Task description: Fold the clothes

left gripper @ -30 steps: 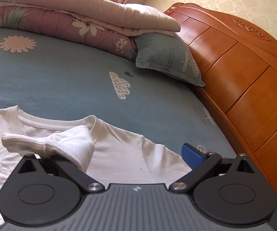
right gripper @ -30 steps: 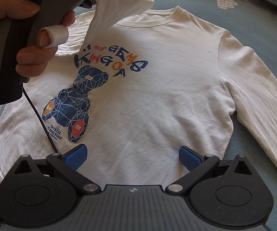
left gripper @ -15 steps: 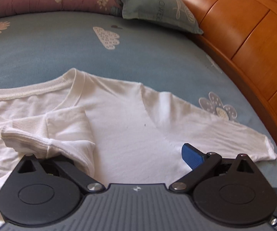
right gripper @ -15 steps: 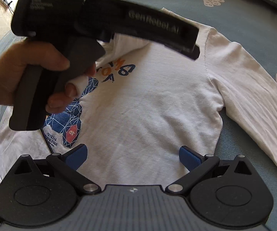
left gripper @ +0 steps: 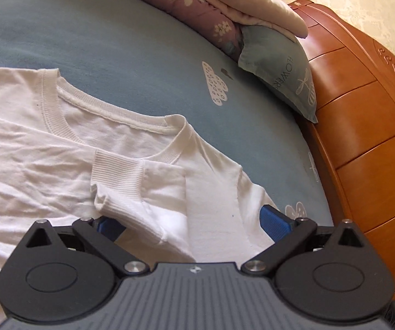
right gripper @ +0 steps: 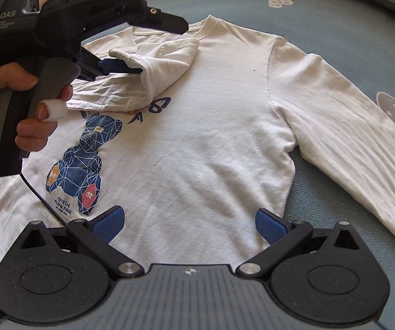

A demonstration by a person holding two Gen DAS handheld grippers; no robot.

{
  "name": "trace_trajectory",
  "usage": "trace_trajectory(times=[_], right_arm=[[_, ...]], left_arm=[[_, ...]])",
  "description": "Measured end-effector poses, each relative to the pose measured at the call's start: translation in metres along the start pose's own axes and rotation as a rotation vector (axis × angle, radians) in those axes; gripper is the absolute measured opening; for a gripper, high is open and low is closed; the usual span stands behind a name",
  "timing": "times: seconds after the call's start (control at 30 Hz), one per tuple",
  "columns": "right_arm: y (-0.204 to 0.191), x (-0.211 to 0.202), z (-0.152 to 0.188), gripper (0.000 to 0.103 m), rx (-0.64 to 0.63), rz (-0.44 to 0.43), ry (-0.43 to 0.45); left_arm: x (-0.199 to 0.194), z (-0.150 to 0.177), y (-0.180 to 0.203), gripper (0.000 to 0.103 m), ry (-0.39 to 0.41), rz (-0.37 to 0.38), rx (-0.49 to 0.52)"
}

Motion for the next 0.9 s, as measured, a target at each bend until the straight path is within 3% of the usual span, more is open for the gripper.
trace_trajectory(times=[0.23, 0.37, 0.57, 0.8, 0.9], right_arm=[[-0.007, 0.005, 0.003, 0.103, -0.02, 0.007, -0.017], [-0.006, 0.006, 0.0, 0.103, -0.023, 0.016, -0.014], [-0.003, 0.008, -0.007, 0.103, -0.028, 0.03, -0.004], [-0.013, 0.014, -0.024, 0.103, -0.061, 0.039, 0.005], [-0.023, 0.017, -0.031, 0.103, -0.092, 0.046, 0.003]], left_arm=[[0.012, 0.013, 0.074, 0.1, -0.077, 0.193, 0.223], [0.006, 0.021, 0.077, 0.1, -0.082, 0.158, 0.317], [-0.038, 0.015, 0.021, 0.1, 0.0, -0.076, 0.351], [-0.13, 0.01, -0.07, 0.1, 0.173, -0.491, 0.392], [-0.16, 0.016, -0.104, 0.1, 0.209, -0.663, 0.389]])
Point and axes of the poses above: each gripper's, at about its wrist camera, not at the fingertips, and x roughly the way its jaws point, y to its right, z to its underside, the point moved 8 cm from there along x, roughly the way its jaws point, and after that the axes turned 4 degrees about -z, right-handed, at the moved point
